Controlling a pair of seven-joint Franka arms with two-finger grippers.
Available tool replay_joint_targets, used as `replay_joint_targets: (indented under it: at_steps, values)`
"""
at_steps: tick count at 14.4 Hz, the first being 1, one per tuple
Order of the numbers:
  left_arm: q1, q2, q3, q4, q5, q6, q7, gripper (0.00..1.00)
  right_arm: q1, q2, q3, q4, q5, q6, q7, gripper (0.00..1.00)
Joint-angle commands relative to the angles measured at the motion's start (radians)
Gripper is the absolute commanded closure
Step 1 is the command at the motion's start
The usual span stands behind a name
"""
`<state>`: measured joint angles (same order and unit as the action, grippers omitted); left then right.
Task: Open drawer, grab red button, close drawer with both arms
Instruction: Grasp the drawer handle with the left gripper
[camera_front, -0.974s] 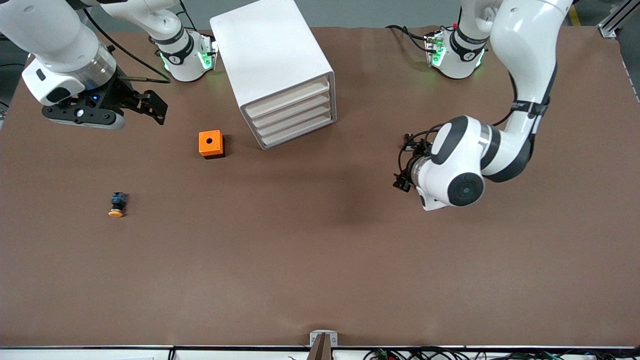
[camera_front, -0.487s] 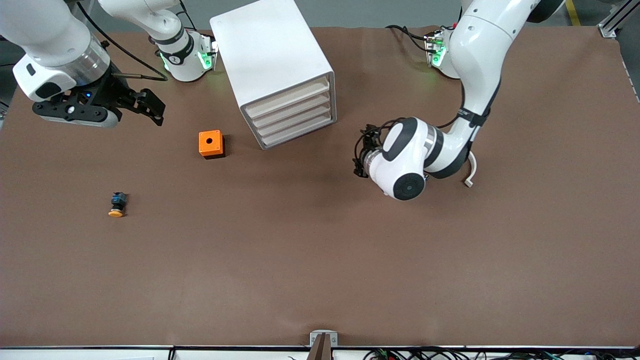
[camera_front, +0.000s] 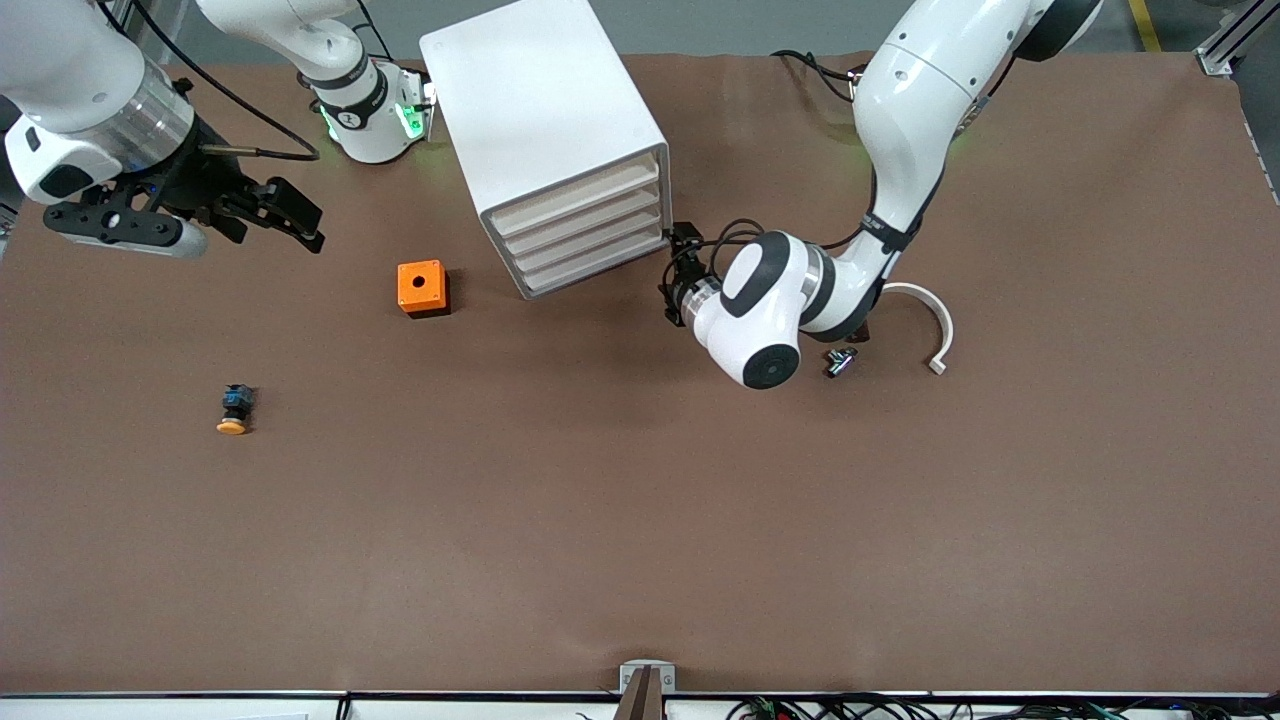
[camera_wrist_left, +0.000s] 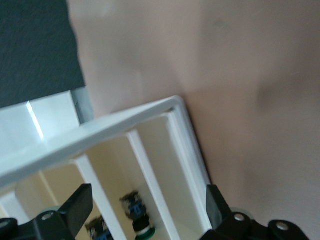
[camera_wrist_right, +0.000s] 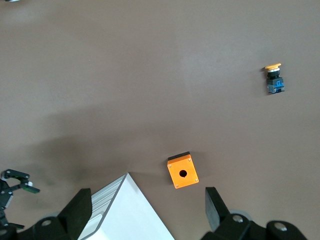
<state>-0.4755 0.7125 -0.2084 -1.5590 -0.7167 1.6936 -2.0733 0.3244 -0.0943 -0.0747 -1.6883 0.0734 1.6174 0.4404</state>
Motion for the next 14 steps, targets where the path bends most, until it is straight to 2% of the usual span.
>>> replay_joint_targets:
  at_steps: [1,5,7,12,14]
  values:
    - [-0.002,0.034,0.004,0.017,-0.11,-0.011,-0.103,0.0,-0.005,0.015,0.007,0.03,0.003,-0.011,0.011,0.0]
    - [-0.02,0.071,0.004,0.019,-0.214,-0.012,-0.218,0.0,-0.002,0.03,0.007,0.026,0.002,-0.017,0.011,0.0]
    - [-0.04,0.079,0.004,0.019,-0.221,-0.012,-0.27,0.01,-0.001,0.038,0.007,0.025,0.003,-0.021,0.009,0.0]
    - [-0.045,0.084,0.003,0.02,-0.268,-0.031,-0.292,0.34,0.001,0.042,0.007,0.025,0.002,-0.021,0.003,0.0]
    - [-0.046,0.082,0.001,0.02,-0.271,-0.034,-0.292,0.36,0.001,0.048,0.007,0.025,0.002,-0.021,0.0,0.0]
